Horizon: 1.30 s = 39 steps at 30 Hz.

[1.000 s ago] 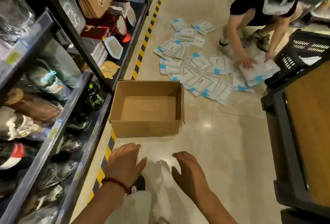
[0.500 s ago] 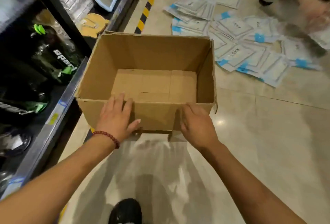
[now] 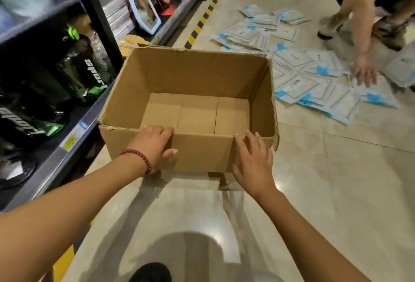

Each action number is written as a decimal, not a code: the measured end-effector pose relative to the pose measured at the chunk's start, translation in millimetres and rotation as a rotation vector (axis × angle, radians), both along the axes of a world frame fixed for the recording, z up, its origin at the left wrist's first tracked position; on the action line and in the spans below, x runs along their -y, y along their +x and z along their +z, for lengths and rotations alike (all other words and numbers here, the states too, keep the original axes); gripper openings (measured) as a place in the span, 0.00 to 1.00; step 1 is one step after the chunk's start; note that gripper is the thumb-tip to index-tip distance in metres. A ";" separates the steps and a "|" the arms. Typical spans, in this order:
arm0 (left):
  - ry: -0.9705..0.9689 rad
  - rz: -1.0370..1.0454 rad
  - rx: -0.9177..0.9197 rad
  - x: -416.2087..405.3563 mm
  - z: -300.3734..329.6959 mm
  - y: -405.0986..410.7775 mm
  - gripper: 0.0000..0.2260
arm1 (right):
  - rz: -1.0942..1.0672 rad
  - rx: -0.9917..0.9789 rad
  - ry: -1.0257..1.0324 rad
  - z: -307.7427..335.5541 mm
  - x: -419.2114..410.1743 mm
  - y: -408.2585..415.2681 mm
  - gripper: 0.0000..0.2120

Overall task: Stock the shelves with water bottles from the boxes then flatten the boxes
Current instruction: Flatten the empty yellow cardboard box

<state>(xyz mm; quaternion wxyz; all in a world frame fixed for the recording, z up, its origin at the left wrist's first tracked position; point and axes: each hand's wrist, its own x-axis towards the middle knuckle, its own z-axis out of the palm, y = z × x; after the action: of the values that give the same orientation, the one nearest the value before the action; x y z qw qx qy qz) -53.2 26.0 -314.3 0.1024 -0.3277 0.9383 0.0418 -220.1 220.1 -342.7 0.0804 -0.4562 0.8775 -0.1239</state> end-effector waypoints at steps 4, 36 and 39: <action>0.075 -0.065 0.175 -9.6 9.9 8.9 0.30 | -0.428 0.313 -0.185 -1.1 -20.1 11.4 0.42; 0.053 -0.123 0.367 -65.5 -22.6 57.5 0.66 | -0.724 0.432 -0.366 -27.5 -53.1 33.2 0.27; 0.074 -0.136 0.417 -70.9 -21.9 60.0 0.67 | -0.661 0.416 -0.333 -23.6 -60.8 32.8 0.22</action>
<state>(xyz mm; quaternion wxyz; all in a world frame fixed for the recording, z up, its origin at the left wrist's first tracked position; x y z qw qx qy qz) 6.8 96.9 -336.2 0.3089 -0.2613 0.9145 0.0005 -187.3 280.8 -366.4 0.1369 -0.1222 0.9097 -0.3725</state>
